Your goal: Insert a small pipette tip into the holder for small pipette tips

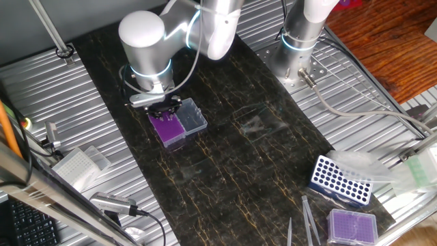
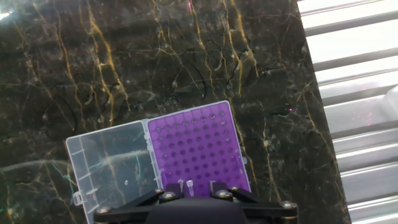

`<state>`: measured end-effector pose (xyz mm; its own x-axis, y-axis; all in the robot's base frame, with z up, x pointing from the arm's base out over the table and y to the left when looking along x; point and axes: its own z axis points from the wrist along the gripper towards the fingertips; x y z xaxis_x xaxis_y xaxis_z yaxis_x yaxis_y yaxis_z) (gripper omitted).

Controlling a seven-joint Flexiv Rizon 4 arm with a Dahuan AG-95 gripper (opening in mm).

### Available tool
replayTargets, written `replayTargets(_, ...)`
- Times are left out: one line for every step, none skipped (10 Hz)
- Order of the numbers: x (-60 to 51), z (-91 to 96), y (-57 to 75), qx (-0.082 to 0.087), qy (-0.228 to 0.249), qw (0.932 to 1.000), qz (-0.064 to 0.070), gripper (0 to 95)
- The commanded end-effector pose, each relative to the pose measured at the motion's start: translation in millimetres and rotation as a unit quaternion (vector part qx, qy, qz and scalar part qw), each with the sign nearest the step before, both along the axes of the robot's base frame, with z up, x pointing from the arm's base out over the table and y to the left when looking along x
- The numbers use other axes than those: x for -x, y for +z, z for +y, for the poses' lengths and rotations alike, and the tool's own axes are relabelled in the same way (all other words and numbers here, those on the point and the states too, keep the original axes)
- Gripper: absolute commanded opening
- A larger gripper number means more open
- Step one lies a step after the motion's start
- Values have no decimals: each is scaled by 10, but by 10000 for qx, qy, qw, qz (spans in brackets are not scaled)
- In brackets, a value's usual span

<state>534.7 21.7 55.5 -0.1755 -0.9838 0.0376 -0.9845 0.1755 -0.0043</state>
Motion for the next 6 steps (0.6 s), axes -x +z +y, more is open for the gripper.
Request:
replayTargets(-9,0,-19,6,9,10000,-32,0)
replayTargets(-9,0,-19,6,9,10000,-32,0)
replayTargets(-11,-1,-27,4,6,10000,-41,0)
replayTargets(-12,-1,-29,-3,12,10000,-62,0)
replayTargets(-11,0,-26,-15,-50,10000,-55,190)
replayTargets(-5,3,-3,-31,-260,9996,-48,0)
